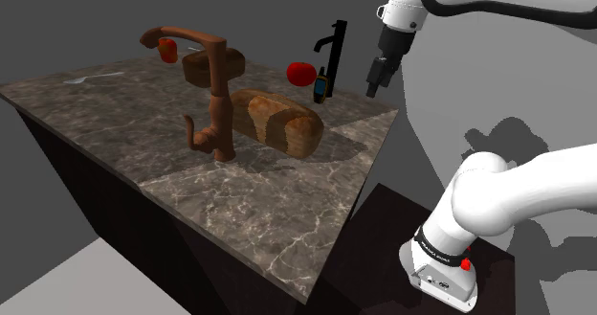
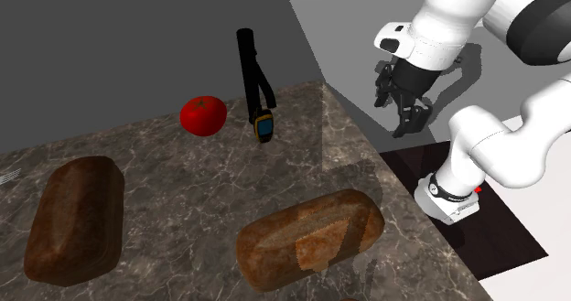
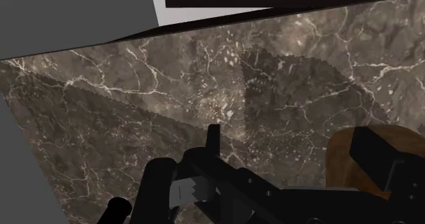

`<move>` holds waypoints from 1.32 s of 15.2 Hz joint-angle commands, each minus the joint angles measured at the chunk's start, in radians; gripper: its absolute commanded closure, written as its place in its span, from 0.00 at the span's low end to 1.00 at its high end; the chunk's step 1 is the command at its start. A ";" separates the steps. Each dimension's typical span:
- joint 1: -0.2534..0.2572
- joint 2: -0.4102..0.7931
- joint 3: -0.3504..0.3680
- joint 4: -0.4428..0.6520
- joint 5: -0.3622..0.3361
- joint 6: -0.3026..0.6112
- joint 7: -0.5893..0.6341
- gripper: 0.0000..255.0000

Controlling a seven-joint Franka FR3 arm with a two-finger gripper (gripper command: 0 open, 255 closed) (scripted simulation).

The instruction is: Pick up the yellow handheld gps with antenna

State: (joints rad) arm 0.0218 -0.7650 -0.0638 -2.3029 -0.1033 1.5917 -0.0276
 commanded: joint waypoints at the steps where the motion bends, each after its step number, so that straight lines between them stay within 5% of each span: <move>1: 0.000 0.000 0.000 0.000 0.000 0.000 0.000 0.00; 12: 0.021 0.174 -0.233 -0.037 0.072 0.499 -0.182 0.00; 20: 0.147 0.382 -0.452 0.060 0.302 0.782 -0.421 0.00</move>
State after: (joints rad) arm 0.1460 -0.4173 -0.4768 -2.2669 0.1538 2.3428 -0.4016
